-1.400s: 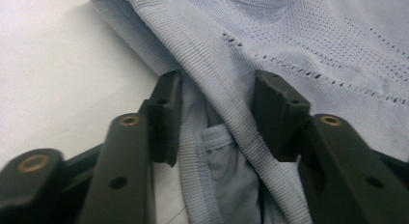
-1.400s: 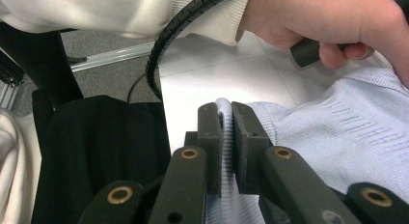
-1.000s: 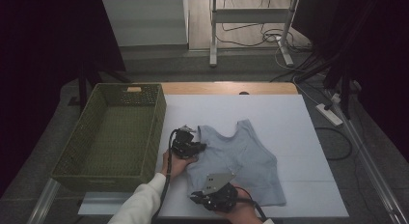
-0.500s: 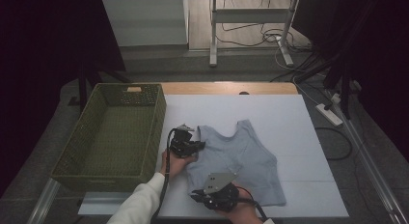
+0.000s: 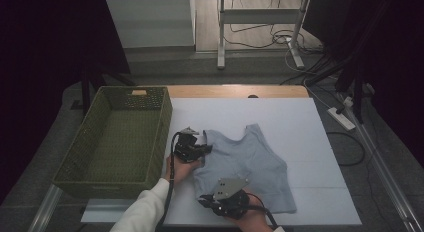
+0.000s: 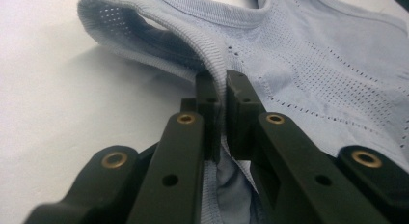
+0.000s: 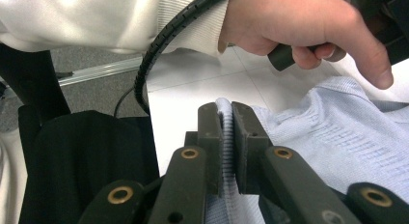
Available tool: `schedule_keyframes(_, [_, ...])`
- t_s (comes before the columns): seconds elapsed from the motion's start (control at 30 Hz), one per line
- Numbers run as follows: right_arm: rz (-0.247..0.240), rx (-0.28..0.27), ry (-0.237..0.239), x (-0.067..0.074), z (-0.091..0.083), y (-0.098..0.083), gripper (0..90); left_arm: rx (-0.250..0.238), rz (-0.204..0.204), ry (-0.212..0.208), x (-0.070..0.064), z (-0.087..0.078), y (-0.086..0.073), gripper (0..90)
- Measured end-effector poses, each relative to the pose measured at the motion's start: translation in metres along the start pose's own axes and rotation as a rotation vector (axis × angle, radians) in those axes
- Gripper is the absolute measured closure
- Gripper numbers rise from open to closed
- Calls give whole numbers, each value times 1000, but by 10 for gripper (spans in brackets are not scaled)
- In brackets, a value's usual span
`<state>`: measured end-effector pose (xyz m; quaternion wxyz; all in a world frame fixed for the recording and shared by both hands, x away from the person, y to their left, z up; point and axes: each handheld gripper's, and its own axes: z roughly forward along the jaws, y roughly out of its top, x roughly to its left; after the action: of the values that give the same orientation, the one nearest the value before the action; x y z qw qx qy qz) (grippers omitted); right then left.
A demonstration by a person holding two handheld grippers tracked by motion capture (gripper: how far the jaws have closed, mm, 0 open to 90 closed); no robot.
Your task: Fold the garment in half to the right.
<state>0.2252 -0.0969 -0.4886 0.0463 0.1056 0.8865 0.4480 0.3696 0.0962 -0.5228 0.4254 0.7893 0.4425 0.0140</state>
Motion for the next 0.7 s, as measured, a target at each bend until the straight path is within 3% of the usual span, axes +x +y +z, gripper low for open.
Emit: schedule_keyframes(0.7, [-10,-55,-18,4,-4,3,831,-48,-7,-10,-4,-13,4,853])
